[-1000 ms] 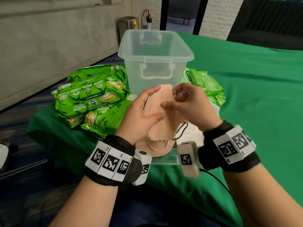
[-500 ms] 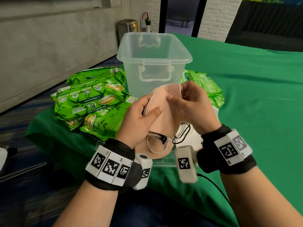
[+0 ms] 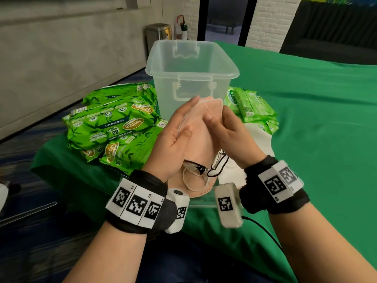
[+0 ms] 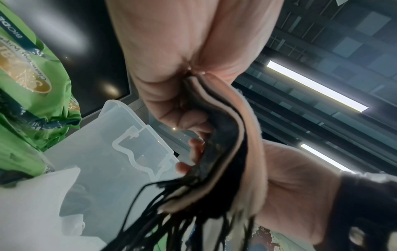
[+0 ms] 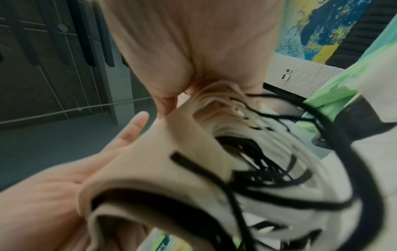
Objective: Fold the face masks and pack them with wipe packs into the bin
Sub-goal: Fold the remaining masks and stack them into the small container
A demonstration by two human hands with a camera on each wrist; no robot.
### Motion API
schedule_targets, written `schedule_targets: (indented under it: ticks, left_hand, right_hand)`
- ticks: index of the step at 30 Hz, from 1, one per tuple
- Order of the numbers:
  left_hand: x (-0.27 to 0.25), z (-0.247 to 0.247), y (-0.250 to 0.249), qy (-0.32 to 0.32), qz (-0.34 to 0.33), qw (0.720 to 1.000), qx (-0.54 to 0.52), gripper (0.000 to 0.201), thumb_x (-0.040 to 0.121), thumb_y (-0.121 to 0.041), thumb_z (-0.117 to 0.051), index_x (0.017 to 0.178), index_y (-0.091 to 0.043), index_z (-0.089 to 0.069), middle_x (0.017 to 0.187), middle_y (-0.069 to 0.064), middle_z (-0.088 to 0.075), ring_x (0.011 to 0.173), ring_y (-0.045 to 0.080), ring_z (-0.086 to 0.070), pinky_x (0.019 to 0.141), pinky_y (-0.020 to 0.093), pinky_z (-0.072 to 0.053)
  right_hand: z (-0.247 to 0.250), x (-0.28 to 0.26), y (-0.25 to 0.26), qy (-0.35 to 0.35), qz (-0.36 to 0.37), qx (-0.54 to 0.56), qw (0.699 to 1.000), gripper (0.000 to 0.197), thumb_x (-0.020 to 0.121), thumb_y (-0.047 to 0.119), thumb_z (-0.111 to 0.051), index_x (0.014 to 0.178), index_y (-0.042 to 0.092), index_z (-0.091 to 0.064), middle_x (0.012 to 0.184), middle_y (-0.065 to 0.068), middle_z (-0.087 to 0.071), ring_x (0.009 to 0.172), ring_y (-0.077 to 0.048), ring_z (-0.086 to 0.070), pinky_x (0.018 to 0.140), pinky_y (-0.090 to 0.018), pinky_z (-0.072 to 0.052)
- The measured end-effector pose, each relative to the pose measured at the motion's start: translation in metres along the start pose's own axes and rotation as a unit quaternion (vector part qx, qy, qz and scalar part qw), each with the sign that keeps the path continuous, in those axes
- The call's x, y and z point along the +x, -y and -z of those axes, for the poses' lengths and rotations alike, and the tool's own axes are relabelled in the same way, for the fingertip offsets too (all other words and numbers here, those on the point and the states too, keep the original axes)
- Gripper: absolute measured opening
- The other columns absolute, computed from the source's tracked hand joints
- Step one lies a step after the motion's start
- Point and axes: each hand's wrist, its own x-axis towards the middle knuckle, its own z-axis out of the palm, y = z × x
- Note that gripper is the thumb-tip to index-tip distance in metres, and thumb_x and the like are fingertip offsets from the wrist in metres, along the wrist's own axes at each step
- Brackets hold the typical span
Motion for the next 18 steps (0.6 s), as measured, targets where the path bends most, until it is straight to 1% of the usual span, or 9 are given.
schedule_targets:
  ticks: [2,5,7,8,10,12,14,16,18]
  left_hand:
    - [0.0,-0.001,0.001,0.008,0.026,1.0,0.0,0.045,0.086,-0.003,-0.038,0.116,-0.033,-0.049,0.123,-0.02,-0.052,0.119,-0.008,-0.046,0.103,0.011,-0.031]
    - [-0.002,-0.002,0.001,-0.012,0.059,0.998,-0.023,0.032,0.084,-0.004,-0.046,0.103,-0.027,-0.059,0.109,-0.017,-0.062,0.109,-0.008,-0.055,0.095,0.009,-0.037]
    - [-0.002,0.001,0.0,-0.056,0.071,0.996,-0.027,0.03,0.087,0.002,-0.053,0.095,-0.025,-0.062,0.1,-0.017,-0.064,0.096,-0.011,-0.058,0.089,0.009,-0.041]
    - [-0.002,0.003,0.0,-0.079,0.075,0.994,-0.024,0.031,0.087,0.004,-0.055,0.092,-0.025,-0.063,0.096,-0.017,-0.064,0.091,-0.013,-0.059,0.086,0.009,-0.043]
    - [-0.002,0.007,0.001,-0.114,0.08,0.99,-0.007,0.031,0.084,0.004,-0.061,0.09,-0.026,-0.063,0.094,-0.017,-0.064,0.086,-0.014,-0.059,0.085,0.012,-0.046]
    - [-0.001,0.013,0.003,-0.144,0.08,0.986,0.021,0.033,0.079,0.003,-0.068,0.09,-0.027,-0.062,0.095,-0.017,-0.064,0.088,-0.013,-0.058,0.09,0.016,-0.046]
    - [0.0,0.018,0.005,-0.174,0.081,0.981,0.041,0.034,0.077,0.002,-0.07,0.089,-0.029,-0.062,0.095,-0.018,-0.064,0.089,-0.013,-0.057,0.094,0.019,-0.045]
    - [0.001,0.017,0.005,-0.186,0.077,0.978,0.054,0.034,0.076,0.002,-0.071,0.089,-0.029,-0.062,0.094,-0.018,-0.063,0.089,-0.014,-0.057,0.094,0.017,-0.044]
    - [0.002,0.013,0.006,-0.183,0.074,0.978,0.062,0.034,0.076,0.002,-0.07,0.089,-0.029,-0.062,0.094,-0.018,-0.063,0.088,-0.015,-0.057,0.093,0.013,-0.043]
  right_hand:
    - [-0.002,-0.002,0.002,0.001,0.012,-0.019,1.0,0.033,0.089,0.033,-0.053,0.097,0.001,-0.05,0.086,-0.009,-0.052,0.078,-0.016,-0.047,0.07,-0.04,-0.042]
    - [-0.003,-0.004,0.003,0.01,0.007,-0.033,0.999,0.038,0.089,0.033,-0.05,0.097,-0.004,-0.048,0.083,-0.009,-0.049,0.076,-0.016,-0.044,0.068,-0.04,-0.041]
    - [0.003,-0.006,0.003,0.048,-0.015,0.02,0.999,0.026,0.09,0.023,-0.056,0.106,0.003,-0.049,0.086,-0.005,-0.059,0.077,-0.011,-0.054,0.069,-0.033,-0.047]
    - [0.007,-0.007,0.002,0.075,-0.029,0.046,0.996,0.03,0.086,0.017,-0.062,0.111,0.009,-0.049,0.088,-0.006,-0.062,0.077,-0.013,-0.059,0.069,-0.03,-0.049]
    - [0.018,-0.008,0.0,0.117,-0.043,0.043,0.991,0.051,0.071,0.008,-0.076,0.115,0.015,-0.05,0.092,-0.016,-0.063,0.079,-0.024,-0.059,0.07,-0.036,-0.05]
    - [0.026,-0.009,-0.003,0.106,-0.036,0.025,0.993,0.047,0.067,-0.002,-0.076,0.108,0.012,-0.057,0.089,-0.017,-0.064,0.074,-0.024,-0.058,0.065,-0.034,-0.051]
    - [0.034,-0.01,-0.006,0.07,-0.028,0.04,0.996,0.032,0.067,-0.009,-0.073,0.09,0.012,-0.066,0.075,-0.005,-0.068,0.063,-0.016,-0.059,0.058,-0.025,-0.051]
    - [0.041,-0.012,-0.009,0.056,-0.035,0.053,0.996,0.023,0.061,-0.001,-0.078,0.078,0.015,-0.072,0.07,-0.001,-0.07,0.065,-0.02,-0.06,0.062,-0.03,-0.049]
    - [0.046,-0.013,-0.008,0.06,-0.048,0.042,0.996,0.024,0.057,0.009,-0.081,0.079,0.014,-0.073,0.072,-0.006,-0.07,0.07,-0.026,-0.059,0.068,-0.038,-0.048]
